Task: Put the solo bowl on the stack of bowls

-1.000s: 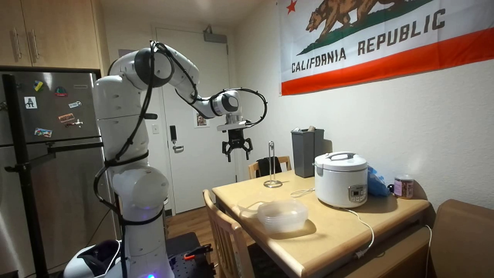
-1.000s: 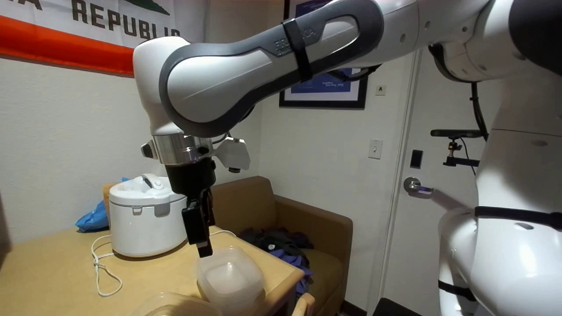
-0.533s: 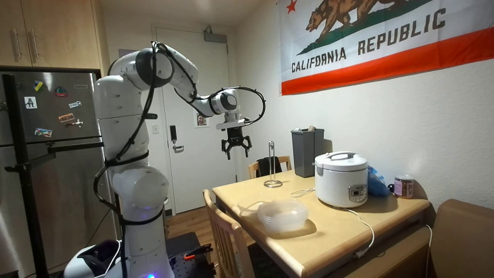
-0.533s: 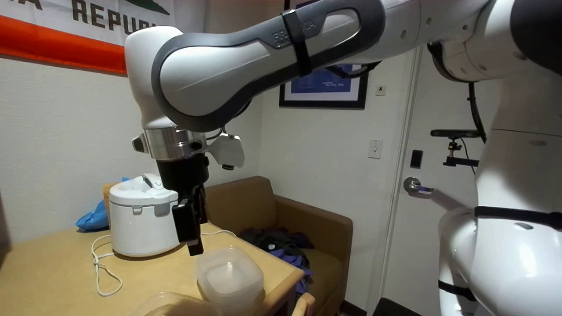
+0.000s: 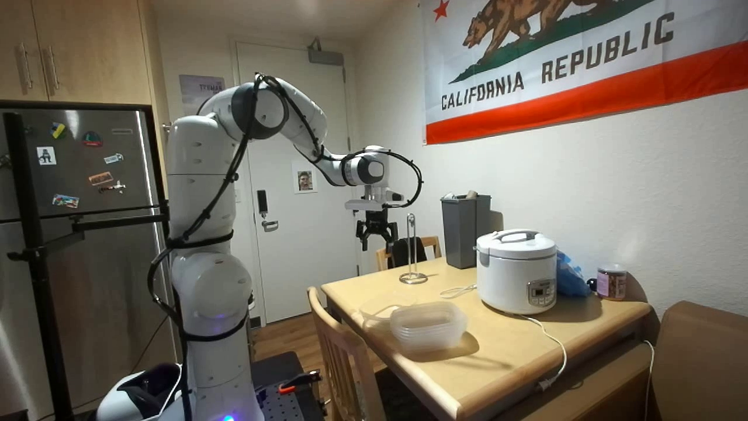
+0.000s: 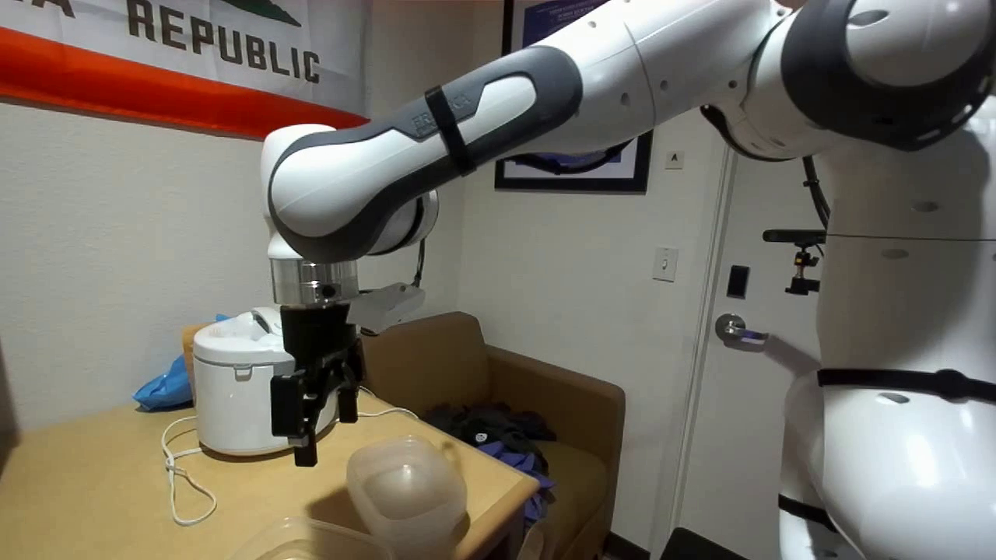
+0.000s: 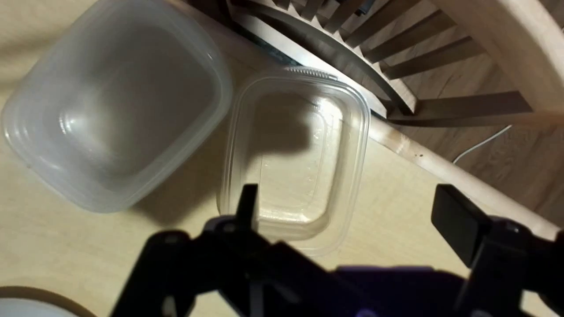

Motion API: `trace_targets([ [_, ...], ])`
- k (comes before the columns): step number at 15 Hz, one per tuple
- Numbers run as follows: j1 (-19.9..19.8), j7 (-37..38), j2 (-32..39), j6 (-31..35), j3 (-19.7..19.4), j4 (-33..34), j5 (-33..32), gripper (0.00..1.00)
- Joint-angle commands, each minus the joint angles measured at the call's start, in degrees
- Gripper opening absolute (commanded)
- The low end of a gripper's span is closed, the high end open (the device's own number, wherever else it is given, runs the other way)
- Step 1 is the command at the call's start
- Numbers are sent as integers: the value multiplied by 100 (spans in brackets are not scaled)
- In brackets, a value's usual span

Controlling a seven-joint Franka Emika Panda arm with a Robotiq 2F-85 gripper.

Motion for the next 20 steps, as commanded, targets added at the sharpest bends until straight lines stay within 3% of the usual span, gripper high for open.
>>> trace_targets([
  [1, -114, 281, 507, 499, -50, 146, 196, 100],
  [5, -104, 241, 929, 725, -17, 224, 152, 100],
  [12, -67, 227, 977, 812, 6, 157, 59, 100],
  [17, -198, 242, 1585, 1615, -107, 326, 184, 100],
  [20, -226, 359, 2091, 1710, -234, 564, 9, 100],
])
